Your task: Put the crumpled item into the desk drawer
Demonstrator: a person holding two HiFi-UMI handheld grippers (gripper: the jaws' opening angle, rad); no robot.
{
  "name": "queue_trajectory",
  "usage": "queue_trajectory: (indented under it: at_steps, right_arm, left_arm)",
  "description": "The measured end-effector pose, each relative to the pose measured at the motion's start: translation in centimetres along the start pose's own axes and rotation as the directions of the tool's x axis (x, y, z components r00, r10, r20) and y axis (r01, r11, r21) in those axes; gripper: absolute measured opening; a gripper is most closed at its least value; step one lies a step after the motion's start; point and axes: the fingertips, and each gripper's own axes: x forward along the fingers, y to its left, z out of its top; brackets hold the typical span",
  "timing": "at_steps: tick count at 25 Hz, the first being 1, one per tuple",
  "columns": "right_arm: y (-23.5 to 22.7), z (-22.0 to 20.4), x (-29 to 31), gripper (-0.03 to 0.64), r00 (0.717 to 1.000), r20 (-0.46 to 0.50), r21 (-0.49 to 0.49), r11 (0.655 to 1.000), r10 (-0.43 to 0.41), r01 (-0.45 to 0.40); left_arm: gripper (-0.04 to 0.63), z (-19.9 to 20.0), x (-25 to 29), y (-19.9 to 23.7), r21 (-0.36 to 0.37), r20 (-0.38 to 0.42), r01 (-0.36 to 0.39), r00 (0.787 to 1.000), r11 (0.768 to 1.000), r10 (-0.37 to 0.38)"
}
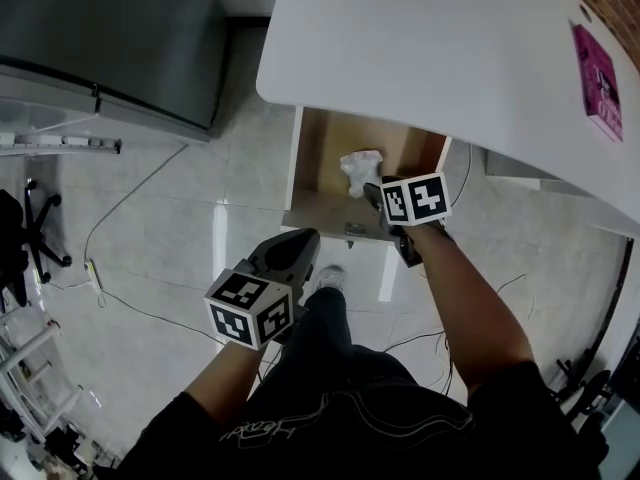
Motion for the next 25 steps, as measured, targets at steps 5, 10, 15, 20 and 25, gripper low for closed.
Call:
queue_trajectory:
  at_steps: [5, 10, 15, 20, 25]
  right_arm:
    - [4.6, 0.0, -6.9, 0.192, 0.99, 0.098, -0.065, 0.993, 0.101, -0.095]
    - [7.8, 1.9, -17.5, 0.159, 0.946, 0.262, -0.085, 0.981, 0.189, -0.172]
    - [12.2, 3.3, -28.4, 0.103, 0.839, 0.447, -0.121, 0.95, 0.312, -0.289]
    - [15.7, 4.1, -37.4, 0.055, 0.722, 0.545, -0.278, 0.904, 0.426, -0.324]
    - [17.5, 4.6, -43.7, 0.049, 0.648, 0.61, -0.39, 0.884, 0.457, -0.257]
  left_arm:
    - [0.023, 1.6, -2.0, -2.8, 0.006, -0.02, 0.044, 0.999, 0.999, -0.044]
    - [0.023, 5.8, -4.9, -7.4, 0.08, -0.05, 0.119, 0.992, 0.99, -0.116]
    - [0.023, 11.4, -7.8, -13.5, 0.15, 0.01, 0.203, 0.978, 0.968, -0.207]
    - [0.023, 15.0, -11.0, -19.8, 0.237, 0.05, 0.258, 0.96, 0.937, -0.277]
    - [0.023, 17.8, -14.2, -25.2, 0.319, 0.074, 0.295, 0.94, 0.901, -0.334]
